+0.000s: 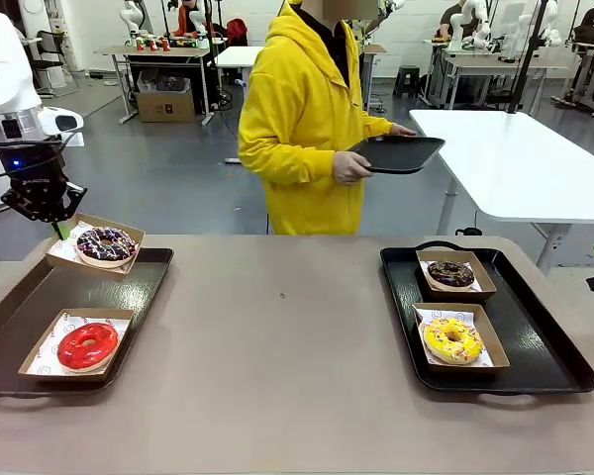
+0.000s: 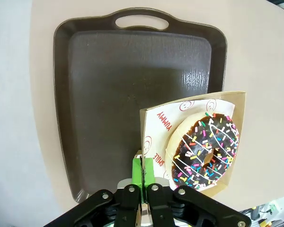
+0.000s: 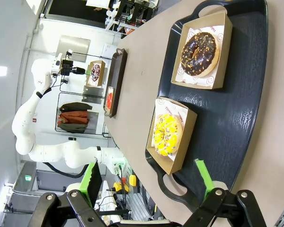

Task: Individually package the donuts and arrange them on the tray.
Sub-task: Place the picked Paper togo box on the Handle tray.

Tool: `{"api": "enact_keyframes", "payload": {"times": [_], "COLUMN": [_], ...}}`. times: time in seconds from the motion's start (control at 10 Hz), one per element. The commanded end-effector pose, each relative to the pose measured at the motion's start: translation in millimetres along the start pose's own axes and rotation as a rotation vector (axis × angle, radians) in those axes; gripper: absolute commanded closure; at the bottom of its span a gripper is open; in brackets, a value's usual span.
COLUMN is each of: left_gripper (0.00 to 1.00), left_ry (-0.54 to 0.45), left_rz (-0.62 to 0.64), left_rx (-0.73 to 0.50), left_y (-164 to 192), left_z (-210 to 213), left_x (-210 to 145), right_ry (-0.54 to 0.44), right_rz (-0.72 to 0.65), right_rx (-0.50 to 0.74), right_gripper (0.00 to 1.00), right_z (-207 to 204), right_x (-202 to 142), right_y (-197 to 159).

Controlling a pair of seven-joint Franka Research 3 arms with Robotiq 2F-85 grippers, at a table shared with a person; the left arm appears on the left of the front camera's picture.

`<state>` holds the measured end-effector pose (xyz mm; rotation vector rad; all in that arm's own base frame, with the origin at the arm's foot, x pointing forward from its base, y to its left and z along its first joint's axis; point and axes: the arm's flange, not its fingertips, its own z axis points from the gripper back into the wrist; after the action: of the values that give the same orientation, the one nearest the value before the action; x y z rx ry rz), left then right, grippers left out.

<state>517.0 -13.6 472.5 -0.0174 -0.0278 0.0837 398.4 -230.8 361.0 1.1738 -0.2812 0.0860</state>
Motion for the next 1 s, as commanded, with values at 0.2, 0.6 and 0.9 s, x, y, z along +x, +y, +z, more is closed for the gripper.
{"api": "enact_keyframes", "payload": {"times": [0.2,0.6,0.9], "left_gripper": [0.99,0.99,0.99], "left_ry": [0.047,0.054,0.078], "left_rz": [-0.075,-0.077,-0.040], "left_rx": [-0.073,-0.085,-0.065], "left_y": [27,46,58], "left_z": [-23,-51,-70], "left_x": [37,57,67], "right_ry": [0.005,0.005,0.005], "right_rz": [-0.013,-0.013,-0.013], "right_rx": [0.002,0.002,0.002], "right_gripper": [0.00,0.00,0.00], "right_z": [-1,-1,-1], "right_x": [-1,-1,-1], "right_y": [2,2,2]}}
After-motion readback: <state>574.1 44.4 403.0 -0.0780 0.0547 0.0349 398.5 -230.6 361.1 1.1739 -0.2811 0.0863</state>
